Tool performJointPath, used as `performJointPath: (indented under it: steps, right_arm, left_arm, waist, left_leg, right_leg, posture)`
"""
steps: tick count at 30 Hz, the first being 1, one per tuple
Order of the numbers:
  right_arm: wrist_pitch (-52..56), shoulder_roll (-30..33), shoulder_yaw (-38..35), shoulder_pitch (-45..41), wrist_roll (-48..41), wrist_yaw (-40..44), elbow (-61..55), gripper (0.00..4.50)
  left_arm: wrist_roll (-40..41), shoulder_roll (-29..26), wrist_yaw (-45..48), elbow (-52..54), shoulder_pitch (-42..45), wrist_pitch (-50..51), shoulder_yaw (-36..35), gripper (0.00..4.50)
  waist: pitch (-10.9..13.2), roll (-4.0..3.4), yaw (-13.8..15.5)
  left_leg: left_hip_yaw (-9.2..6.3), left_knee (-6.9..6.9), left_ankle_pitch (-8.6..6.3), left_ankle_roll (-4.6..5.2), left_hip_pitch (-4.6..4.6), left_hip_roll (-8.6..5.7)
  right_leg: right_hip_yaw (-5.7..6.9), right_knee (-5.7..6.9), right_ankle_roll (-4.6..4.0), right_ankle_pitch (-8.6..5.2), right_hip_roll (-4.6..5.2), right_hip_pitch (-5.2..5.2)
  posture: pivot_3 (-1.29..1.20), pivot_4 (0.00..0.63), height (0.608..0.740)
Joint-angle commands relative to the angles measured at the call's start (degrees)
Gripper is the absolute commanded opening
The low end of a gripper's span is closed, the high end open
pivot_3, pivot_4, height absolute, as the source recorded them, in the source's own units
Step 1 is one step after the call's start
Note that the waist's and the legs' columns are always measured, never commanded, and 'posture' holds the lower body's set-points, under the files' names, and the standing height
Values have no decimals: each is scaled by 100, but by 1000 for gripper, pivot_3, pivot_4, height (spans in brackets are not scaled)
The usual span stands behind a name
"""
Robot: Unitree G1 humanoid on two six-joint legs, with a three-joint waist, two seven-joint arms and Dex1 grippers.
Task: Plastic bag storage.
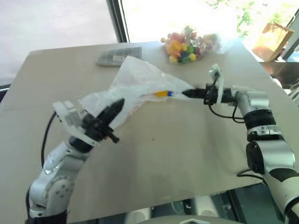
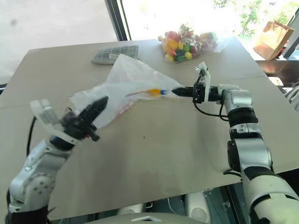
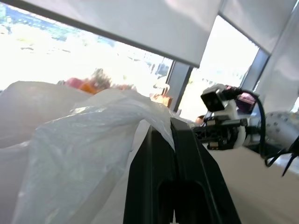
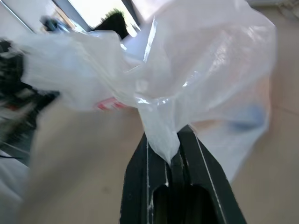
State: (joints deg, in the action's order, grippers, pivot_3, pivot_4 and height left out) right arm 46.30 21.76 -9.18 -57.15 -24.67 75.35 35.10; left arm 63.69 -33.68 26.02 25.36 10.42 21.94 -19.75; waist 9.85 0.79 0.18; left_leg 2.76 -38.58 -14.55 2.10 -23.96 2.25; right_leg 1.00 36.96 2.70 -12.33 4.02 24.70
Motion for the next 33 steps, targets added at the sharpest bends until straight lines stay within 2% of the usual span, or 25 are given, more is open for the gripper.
performJointPath:
  steps: [1,8,13,19,25,26,28,29,31,32,33]
  right_arm:
    - [786,214,-908,-495,-1066,-440,-824,24]
    - [1171,302,-1959,-1451,-2052,-1617,-525,24]
    - [1038,349,-2397,-2004,-2475,-2287,-154,24]
    - [752,548,-2828,-2615,-2814,-2879,577,24]
    - [706,483,-2449,-2447,-2657,-3022,385,24]
    - [741,461,-2404,-2382,-2677,-3010,305,0]
    - [745,438,-2333,-2262,-2694,-2983,165,575]
    - [767,443,-2285,-2176,-2690,-2947,83,1012]
    - [879,500,-2136,-1885,-2675,-2762,-149,1773]
    - [948,543,-2032,-1697,-2666,-2649,-323,2399]
    - [1035,592,-1950,-1524,-2683,-2562,-484,2790]
  left_arm:
    - [829,-418,-443,-499,1191,320,-594,0]
    - [966,-737,-457,-2216,3472,652,-773,0]
    - [758,-627,-407,-2950,4238,693,-770,0]
    - [599,-394,-321,-3295,4426,723,-844,0]
    - [350,-315,-161,-3231,4062,751,-907,0]
    - [299,-318,-142,-3218,3974,750,-910,534]
    - [284,-284,-157,-3186,3850,770,-972,1277]
    - [310,-275,-149,-3137,3756,821,-1018,1832]
    - [481,-281,-59,-2939,3459,1022,-1135,2583]
    - [540,-289,-37,-2831,3292,1107,-1195,3217]
    - [617,-306,-4,-2723,3120,1202,-1261,3587]
  waist:
    - [7,4,19]
    - [20,23,2]
    - [26,26,-43]
    - [28,29,-68]
    - [31,31,-119]
    - [31,31,-121]
    - [31,32,-117]
    - [31,32,-111]
    - [30,32,-103]
    - [30,33,-102]
    - [30,33,-98]
  left_leg:
    - [0,-3,3,-6,-3,3]
    - [22,10,16,-28,1,-2]
    - [27,20,20,-33,-4,-2]
    - [29,22,20,-34,-11,-2]
    - [35,22,20,-34,-13,-2]
    - [36,23,20,-34,-12,-1]
    - [37,24,20,-34,-12,1]
    - [37,24,20,-34,-15,2]
    - [38,21,20,-34,-18,2]
    - [40,22,20,-34,-18,1]
    - [40,22,20,-34,-18,1]
  right_leg:
    - [8,0,-1,1,-4,0]
    - [-2,-19,-1,1,-6,-6]
    - [-3,-21,-1,1,-5,0]
    - [-2,-21,0,1,-3,3]
    - [-9,-19,0,1,-2,12]
    - [-12,-18,0,1,-2,14]
    - [-13,-17,0,1,-4,18]
    - [-12,-16,0,1,-3,21]
    - [-11,-16,0,1,-2,22]
    - [-13,-17,0,1,0,20]
    - [-13,-16,1,2,1,19]
  posture:
    - [0,150,740]
    - [0,150,740]
    - [0,150,740]
    - [0,150,740]
    - [0,150,740]
    - [0,150,740]
    - [0,150,740]
    - [0,150,740]
    - [0,150,740]
    - [0,150,740]
    - [0,150,740]
